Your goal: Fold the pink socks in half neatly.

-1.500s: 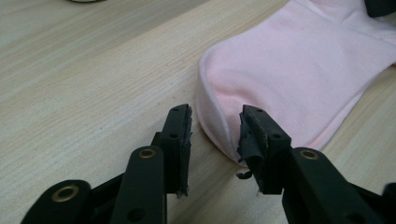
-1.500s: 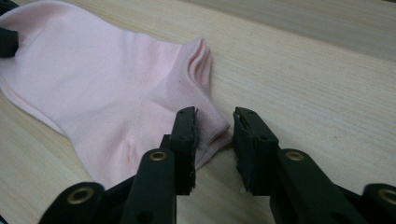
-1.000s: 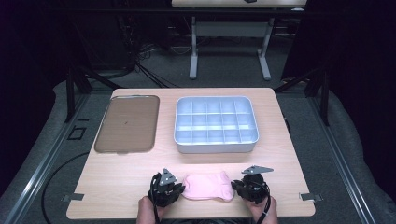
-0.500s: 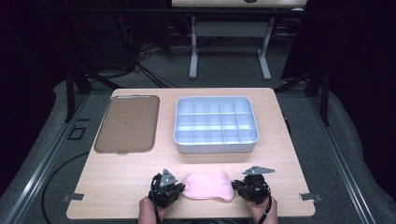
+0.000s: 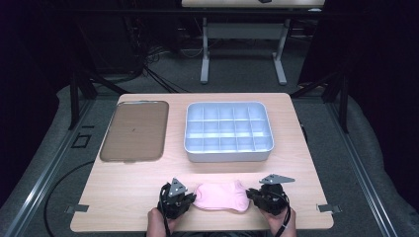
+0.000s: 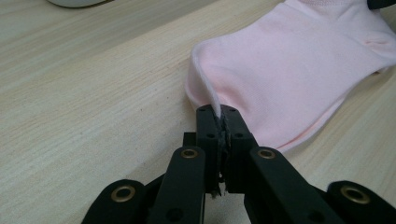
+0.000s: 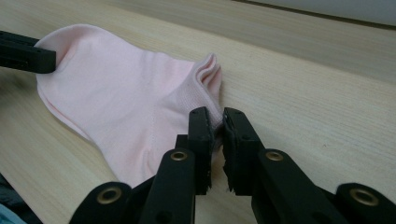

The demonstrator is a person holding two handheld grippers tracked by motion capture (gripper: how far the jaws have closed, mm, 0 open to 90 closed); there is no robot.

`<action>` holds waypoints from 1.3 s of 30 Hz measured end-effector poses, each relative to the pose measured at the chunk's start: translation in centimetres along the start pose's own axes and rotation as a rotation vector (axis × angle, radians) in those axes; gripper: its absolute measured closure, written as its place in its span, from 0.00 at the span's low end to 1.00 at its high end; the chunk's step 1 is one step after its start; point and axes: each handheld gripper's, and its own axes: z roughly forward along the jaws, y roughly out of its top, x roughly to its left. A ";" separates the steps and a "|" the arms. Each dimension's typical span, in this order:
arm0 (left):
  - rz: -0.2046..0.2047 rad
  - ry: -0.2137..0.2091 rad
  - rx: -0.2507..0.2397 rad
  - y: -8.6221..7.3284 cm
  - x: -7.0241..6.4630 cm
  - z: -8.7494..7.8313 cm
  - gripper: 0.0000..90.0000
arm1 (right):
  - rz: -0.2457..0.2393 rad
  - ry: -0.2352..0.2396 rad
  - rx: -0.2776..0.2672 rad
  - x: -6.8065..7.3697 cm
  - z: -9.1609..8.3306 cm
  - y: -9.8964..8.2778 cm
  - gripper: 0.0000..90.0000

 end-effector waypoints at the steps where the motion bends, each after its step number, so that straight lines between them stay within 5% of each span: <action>1: 0.001 -0.001 0.000 0.0 0.0 0.0 0.97 | -0.005 0.003 -0.006 0.1 -0.2 0.1 0.91; 15: 0.004 -0.006 -0.013 0.3 -0.2 0.0 0.97 | -0.060 0.028 -0.048 1.9 -1.8 1.4 0.91; 30: -0.002 -0.014 -0.001 0.2 -0.2 0.2 0.97 | -0.139 0.061 -0.053 4.6 -1.6 2.6 0.91; 39: -0.016 -0.019 0.003 0.2 -0.2 0.3 0.97 | -0.158 0.062 -0.066 4.9 -2.2 3.2 0.91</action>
